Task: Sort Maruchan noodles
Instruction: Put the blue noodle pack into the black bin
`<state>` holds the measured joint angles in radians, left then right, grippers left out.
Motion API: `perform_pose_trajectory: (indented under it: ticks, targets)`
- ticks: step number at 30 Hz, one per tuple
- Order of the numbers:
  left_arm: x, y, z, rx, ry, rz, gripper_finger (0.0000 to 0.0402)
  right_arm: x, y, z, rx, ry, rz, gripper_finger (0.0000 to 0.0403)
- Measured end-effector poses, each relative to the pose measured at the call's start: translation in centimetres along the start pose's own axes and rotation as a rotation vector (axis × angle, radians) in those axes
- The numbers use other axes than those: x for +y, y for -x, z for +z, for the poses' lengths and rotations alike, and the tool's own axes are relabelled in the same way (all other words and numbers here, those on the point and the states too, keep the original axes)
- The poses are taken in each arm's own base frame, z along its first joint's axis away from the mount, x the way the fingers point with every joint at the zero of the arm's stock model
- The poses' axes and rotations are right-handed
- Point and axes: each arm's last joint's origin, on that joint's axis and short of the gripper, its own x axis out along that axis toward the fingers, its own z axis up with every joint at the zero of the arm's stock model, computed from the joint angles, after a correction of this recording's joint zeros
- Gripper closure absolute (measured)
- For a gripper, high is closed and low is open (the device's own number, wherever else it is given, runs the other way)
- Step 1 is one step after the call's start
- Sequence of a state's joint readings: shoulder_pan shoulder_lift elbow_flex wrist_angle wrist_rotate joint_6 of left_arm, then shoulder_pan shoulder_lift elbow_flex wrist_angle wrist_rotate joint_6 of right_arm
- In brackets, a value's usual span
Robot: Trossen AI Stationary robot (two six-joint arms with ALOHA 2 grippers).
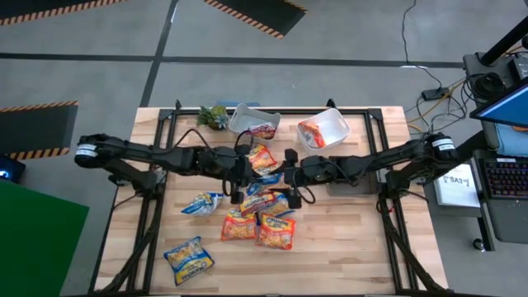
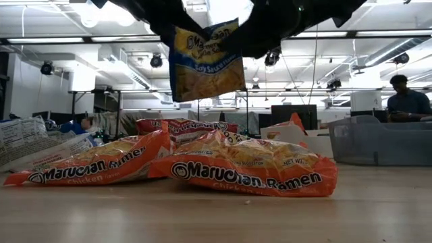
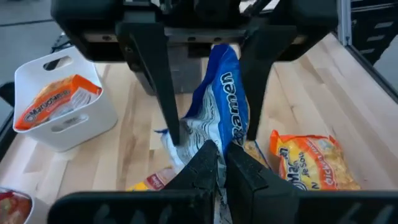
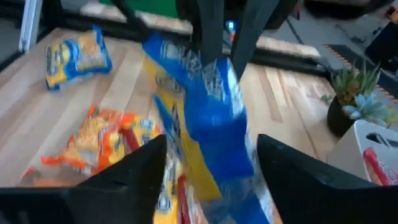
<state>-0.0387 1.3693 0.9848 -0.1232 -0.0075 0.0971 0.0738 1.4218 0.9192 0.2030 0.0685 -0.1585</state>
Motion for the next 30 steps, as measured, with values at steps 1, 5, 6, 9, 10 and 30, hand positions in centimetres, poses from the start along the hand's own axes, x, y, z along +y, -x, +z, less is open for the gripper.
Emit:
perform_pose_trajectory:
  ticks: [1, 5, 6, 9, 10, 30]
  targets:
    - [0.0, 0.0, 0.0, 0.003, 0.0, -0.002, 0.0402, 0.0, -0.1, 0.2, -0.003, 0.0, 0.0, 0.0198]
    - [0.0, 0.1, 0.1, -0.011, 0.007, -0.001, 0.0393, -0.1, 0.2, 0.3, 0.009, 0.0, 0.002, 0.0281]
    - [0.0, 0.1, 0.2, -0.015, 0.007, -0.001, 0.0388, -0.1, 0.2, 0.3, 0.012, 0.0, 0.003, 0.0303]
    - [0.0, 0.3, 0.4, -0.03, 0.005, 0.001, 0.0369, -0.1, 0.4, 0.3, 0.015, 0.0, 0.004, 0.0365]
    - [0.0, 0.4, 0.4, -0.032, 0.002, 0.001, 0.0361, -0.1, 0.5, 0.3, 0.022, 0.001, 0.005, 0.0377]
    - [1.5, 5.4, 1.2, -0.001, -0.083, 0.5, 0.0263, -3.0, 8.9, 5.9, 0.81, -0.421, -0.226, 0.0378]
